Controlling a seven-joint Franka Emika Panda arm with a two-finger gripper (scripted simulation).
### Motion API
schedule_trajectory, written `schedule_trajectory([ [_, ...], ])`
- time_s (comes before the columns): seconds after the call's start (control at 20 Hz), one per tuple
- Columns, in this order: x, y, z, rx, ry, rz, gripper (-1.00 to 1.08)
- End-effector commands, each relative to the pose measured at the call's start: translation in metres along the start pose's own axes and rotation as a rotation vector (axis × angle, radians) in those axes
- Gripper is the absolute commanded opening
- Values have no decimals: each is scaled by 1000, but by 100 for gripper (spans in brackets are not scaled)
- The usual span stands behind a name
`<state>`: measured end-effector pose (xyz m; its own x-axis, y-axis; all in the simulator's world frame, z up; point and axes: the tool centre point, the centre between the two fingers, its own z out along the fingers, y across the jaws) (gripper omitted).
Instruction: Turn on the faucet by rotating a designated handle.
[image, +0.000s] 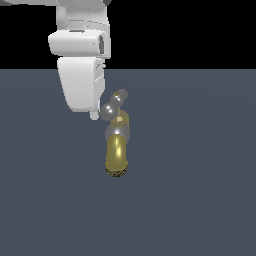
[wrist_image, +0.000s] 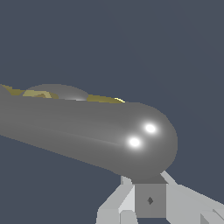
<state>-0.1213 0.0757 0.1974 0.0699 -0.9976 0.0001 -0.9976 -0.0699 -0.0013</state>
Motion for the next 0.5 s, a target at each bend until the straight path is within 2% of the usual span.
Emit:
schedule_trajectory([
  [0.0,32,1,0,0,0,39,-100],
  [0.45,80,8,0,-1,0,49,-100],
])
